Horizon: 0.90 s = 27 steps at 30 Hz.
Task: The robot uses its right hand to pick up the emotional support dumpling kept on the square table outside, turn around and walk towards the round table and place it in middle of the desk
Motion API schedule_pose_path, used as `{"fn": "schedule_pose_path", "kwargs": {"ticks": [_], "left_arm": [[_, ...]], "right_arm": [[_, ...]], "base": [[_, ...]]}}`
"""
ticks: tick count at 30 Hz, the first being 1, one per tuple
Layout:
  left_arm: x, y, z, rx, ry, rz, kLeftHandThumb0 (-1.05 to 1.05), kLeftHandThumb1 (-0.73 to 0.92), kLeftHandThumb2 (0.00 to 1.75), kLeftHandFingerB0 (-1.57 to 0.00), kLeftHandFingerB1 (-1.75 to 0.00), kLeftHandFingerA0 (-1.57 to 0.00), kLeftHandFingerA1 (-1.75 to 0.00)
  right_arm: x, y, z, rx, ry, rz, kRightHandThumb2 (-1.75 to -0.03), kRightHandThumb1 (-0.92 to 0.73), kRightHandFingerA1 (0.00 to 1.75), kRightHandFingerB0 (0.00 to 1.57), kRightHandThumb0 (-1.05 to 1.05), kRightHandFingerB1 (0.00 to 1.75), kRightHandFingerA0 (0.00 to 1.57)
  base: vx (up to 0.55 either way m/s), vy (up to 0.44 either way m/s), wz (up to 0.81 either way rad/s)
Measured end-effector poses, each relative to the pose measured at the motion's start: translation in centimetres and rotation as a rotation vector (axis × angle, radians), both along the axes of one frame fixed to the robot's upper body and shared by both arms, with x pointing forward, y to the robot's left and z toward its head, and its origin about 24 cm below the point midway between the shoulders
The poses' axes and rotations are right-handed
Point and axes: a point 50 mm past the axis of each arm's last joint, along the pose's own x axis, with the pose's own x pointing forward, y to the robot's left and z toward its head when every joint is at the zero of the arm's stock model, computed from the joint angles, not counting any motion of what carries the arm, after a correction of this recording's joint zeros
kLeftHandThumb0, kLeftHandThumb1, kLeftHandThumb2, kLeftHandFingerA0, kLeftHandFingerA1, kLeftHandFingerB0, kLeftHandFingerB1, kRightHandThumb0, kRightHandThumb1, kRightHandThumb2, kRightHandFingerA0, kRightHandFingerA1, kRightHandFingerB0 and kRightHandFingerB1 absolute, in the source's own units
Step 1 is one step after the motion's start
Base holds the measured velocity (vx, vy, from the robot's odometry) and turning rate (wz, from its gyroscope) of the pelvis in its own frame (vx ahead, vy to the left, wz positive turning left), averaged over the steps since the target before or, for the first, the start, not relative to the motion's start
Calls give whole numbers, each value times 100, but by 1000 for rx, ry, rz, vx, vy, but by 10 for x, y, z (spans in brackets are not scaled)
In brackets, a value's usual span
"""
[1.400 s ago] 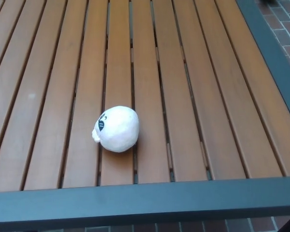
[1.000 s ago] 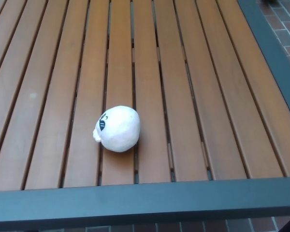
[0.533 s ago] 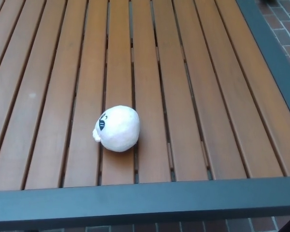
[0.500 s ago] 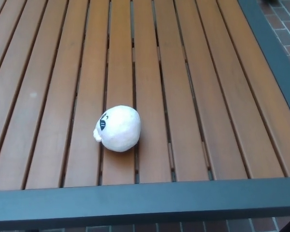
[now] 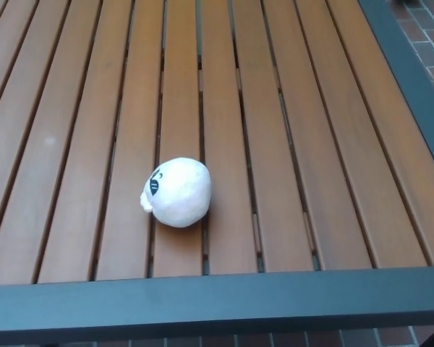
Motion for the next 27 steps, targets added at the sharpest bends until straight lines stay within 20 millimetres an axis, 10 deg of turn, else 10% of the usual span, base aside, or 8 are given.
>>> {"fn": "schedule_pose_path", "kwargs": {"ticks": [1, 8, 27], "left_arm": [[-1, 0, 0, 0, 5, 0, -7, 46, 101, -97, -86, -105, -115], [-23, 3, -3, 7, 64, 11, -8, 45, 96, -94, -86, -101, -112], [-35, 3, -6, 6, 100, 8, -7, 51, 90, -88, -76, -97, -111]], "right_arm": [[0, 0, -1, 8, 3, -7, -70, -79, 57, 56, 10, 49, 81], [-26, -36, -31, 66, 109, -233, -73, -65, 66, 74, 17, 57, 102], [-129, -79, -147, 82, 764, -465, -70, -74, 70, 77, 6, 54, 97]], "base": [[0, 0, 0], [-1, -1, 1], [0, 0, 0]]}}
